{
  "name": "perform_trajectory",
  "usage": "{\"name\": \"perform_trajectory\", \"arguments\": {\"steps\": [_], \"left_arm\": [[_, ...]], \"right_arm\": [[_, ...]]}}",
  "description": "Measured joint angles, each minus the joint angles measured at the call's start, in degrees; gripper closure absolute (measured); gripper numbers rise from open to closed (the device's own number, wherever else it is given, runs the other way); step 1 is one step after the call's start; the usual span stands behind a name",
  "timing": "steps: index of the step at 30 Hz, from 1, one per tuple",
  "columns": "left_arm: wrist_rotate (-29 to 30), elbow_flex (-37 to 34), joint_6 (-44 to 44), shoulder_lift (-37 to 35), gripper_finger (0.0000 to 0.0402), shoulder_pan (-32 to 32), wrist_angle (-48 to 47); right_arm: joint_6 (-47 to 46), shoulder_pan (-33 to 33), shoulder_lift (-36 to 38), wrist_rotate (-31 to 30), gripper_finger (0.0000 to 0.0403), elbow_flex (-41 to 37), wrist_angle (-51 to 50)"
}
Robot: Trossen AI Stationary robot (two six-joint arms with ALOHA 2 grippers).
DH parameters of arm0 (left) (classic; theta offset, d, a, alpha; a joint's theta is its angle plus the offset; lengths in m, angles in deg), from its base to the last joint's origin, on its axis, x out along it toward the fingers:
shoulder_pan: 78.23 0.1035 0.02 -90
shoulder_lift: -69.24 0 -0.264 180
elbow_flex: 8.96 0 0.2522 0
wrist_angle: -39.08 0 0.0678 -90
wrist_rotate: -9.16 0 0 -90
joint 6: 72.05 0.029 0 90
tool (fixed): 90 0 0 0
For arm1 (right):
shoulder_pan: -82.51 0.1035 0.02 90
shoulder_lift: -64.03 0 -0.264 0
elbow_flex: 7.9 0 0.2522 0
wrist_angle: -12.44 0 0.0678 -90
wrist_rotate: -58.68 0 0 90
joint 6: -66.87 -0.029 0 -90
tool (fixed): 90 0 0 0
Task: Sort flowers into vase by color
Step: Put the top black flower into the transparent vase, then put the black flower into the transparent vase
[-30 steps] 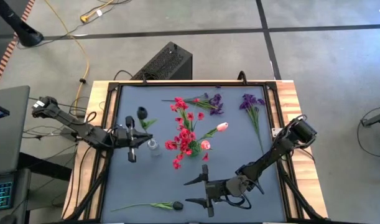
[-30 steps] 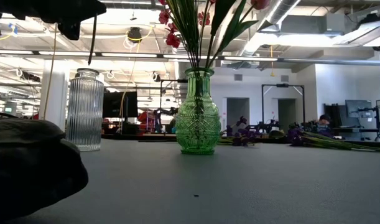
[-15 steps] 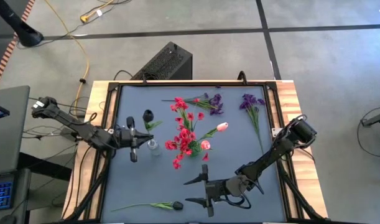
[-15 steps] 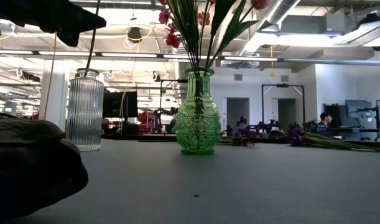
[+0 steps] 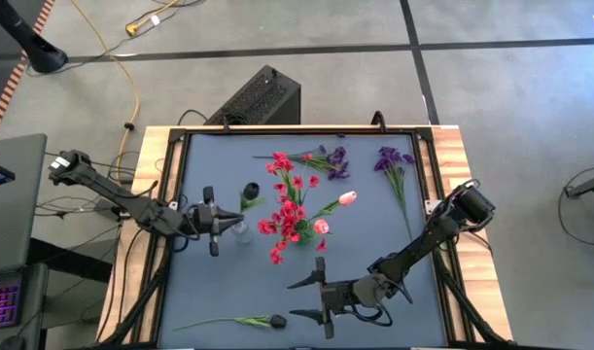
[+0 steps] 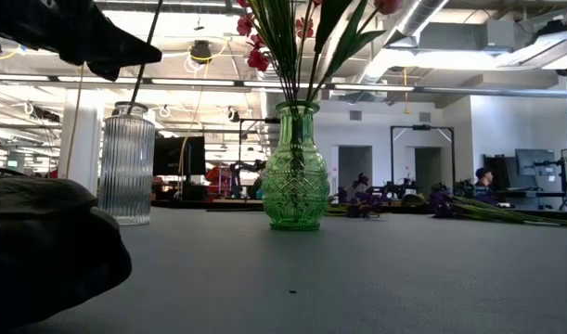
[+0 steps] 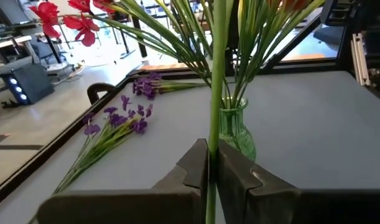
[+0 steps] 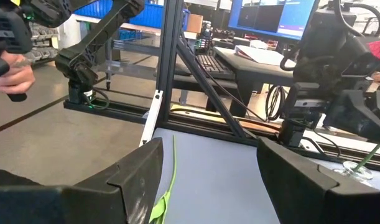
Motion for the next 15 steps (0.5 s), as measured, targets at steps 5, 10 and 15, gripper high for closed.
{"name": "perform_trajectory", "arguments": {"steps": [5, 10, 15], "left_arm": [[-0.16, 0.00, -2.88, 0.02, 0.0341, 0.00, -1.45], [-0.18, 0.00, -5.27, 0.00, 0.0290, 0.00, -3.68], [-2.87, 0.00, -6.92, -0.46, 0.0254, -0.02, -5.30]], "right_arm": [[-0.02, 0.00, -0.01, 0.00, 0.0117, 0.00, 0.00], [-0.05, 0.00, -0.02, 0.00, 0.0117, 0.00, 0.02], [-0.13, 0.00, -0.02, 0.00, 0.0117, 0.00, 0.02]]}}
